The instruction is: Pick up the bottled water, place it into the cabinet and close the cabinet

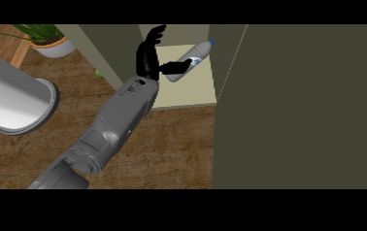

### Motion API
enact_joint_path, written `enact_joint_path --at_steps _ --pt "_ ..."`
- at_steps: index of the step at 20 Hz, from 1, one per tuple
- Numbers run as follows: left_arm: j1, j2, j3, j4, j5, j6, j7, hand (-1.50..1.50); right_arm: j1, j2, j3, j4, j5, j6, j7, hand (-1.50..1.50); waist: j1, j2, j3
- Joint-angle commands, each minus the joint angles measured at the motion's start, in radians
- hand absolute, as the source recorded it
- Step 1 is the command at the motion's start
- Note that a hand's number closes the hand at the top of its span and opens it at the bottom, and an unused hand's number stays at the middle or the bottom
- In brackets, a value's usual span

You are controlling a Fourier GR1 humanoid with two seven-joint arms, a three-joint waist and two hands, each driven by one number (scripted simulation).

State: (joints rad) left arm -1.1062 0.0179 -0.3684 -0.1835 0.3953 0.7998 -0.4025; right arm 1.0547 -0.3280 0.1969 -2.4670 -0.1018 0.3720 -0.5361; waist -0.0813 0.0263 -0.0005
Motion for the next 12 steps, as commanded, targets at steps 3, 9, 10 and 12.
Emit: enact_joint_path --at_steps 3,9,10,12 --pt "-0.042 0.004 0.035 0.019 0.007 -0.055 -0.069 -1.5 0.023 -0.005 -0.01 -0.065 -0.081 0.022 0.017 -1.5 -0.008 0.004 -0.001" --pt "-0.008 -0.017 0.184 -0.173 0.146 -0.204 -0.279 1.5 0.017 -0.004 0.0 -0.051 -0.058 0.032 0.014 -1.5 0.008 -0.001 -0.004" --pt "0.012 -0.008 0.194 -0.175 0.15 -0.275 -0.311 1.5 0.017 0.005 0.001 -0.04 -0.055 0.026 0.011 -1.5 0.018 -0.002 -0.003" --pt "-0.009 -0.017 0.183 -0.171 0.148 -0.359 -0.292 1.5 -0.009 0.005 0.002 -0.062 -0.068 0.018 0.046 -1.5 0.033 -0.005 -0.002"
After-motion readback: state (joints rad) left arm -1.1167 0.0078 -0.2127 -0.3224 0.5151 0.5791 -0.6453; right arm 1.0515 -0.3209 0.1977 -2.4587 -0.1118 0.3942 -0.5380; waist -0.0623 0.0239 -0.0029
